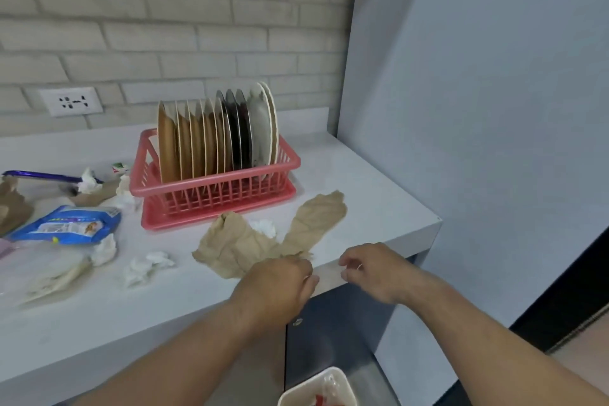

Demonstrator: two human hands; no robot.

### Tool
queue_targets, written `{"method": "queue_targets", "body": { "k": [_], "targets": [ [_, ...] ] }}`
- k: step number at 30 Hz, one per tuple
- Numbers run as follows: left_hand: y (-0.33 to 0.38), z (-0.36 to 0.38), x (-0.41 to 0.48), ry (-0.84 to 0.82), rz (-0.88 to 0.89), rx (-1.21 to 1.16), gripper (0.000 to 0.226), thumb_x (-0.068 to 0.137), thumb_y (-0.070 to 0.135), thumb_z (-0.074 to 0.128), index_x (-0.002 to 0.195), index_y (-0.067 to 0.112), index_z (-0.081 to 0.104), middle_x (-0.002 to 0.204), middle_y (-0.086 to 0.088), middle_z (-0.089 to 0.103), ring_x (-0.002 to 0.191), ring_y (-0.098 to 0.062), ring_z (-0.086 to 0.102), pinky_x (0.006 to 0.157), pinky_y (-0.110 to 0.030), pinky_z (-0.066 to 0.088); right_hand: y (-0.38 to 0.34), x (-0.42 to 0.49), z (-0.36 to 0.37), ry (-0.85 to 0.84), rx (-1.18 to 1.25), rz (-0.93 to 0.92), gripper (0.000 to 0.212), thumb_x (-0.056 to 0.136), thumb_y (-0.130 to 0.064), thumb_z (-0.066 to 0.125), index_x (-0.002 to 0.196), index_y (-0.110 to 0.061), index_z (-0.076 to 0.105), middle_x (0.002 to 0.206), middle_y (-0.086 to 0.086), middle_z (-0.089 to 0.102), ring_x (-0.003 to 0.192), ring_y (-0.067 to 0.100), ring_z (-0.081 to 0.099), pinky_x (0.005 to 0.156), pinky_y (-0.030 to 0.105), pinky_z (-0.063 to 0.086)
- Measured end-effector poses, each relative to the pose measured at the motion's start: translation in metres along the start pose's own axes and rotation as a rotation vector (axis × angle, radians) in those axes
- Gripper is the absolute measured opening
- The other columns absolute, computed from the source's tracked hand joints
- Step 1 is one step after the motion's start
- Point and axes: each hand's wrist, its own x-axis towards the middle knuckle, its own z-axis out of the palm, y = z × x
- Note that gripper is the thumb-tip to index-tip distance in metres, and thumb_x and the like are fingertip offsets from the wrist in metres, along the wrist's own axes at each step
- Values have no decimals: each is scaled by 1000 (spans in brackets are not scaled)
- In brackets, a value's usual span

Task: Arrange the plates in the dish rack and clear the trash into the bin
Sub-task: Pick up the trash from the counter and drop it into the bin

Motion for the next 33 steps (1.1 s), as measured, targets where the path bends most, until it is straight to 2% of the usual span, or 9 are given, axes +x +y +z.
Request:
{"method": "queue_targets", "body": {
  "k": [14,19,21,24,26,27,29,31,33],
  "targets": [
    [-50,-10,36,108,-185,15,28,99,39,37,97,26,62,91,10,60,81,-11,58,76,-35,52,-16,60,-10,25,-14,-37,40,96,-42,53,132,-25,56,128,-4,57,109,14,57,93,26,46],
    [-58,-3,64,178,-287,41,27,99,37,39,101,24,63,96,10,59,84,-10,58,77,-30,50,-12,117,-21,37,22,-68,48,95,-43,55,138,-23,50,144,-5,43,117,18,52,91,26,43],
    [-63,-2,75,206,-330,90,26,99,35,41,106,22,63,103,8,59,90,-11,57,79,-28,48,-10,141,-22,37,-15,-82,60,91,-51,56,142,-23,44,150,-6,32,125,19,45,97,28,41],
    [-74,0,86,218,-358,196,19,91,39,57,99,25,67,100,7,62,89,-13,57,75,-29,49,-5,170,-15,-37,-139,-51,86,78,-71,55,149,-34,26,159,-3,10,142,28,23,114,45,28],
    [-82,7,90,73,-351,350,27,91,47,48,99,28,65,104,6,60,93,-16,53,80,-33,48,-1,182,-7,-107,-169,-29,92,75,-77,53,150,-41,15,161,-3,2,146,34,10,117,52,13],
    [-83,10,92,21,-389,349,38,92,52,37,107,28,62,110,5,57,99,-18,50,86,-34,45,2,187,-3,-126,-178,-33,89,76,-77,51,150,-44,14,162,-2,1,147,36,4,117,53,6],
    [-83,12,97,23,-477,343,47,92,58,33,117,25,55,116,3,55,106,-19,49,93,-33,41,9,195,0,-101,-164,-66,71,84,-70,47,147,-45,26,162,-2,7,147,37,0,117,52,0],
    [-81,15,103,28,-489,371,49,93,59,35,119,24,55,117,3,58,108,-18,50,95,-33,39,17,202,1,-15,-146,-164,33,91,-52,46,122,-42,53,146,-1,39,137,33,28,113,46,21],
    [-77,16,109,-12,-462,399,47,94,57,34,120,23,54,116,3,59,109,-18,49,93,-32,39,22,204,-1,81,-62,-193,13,92,-35,46,90,-31,58,108,-2,60,103,24,54,91,39,44]
  ]
}}
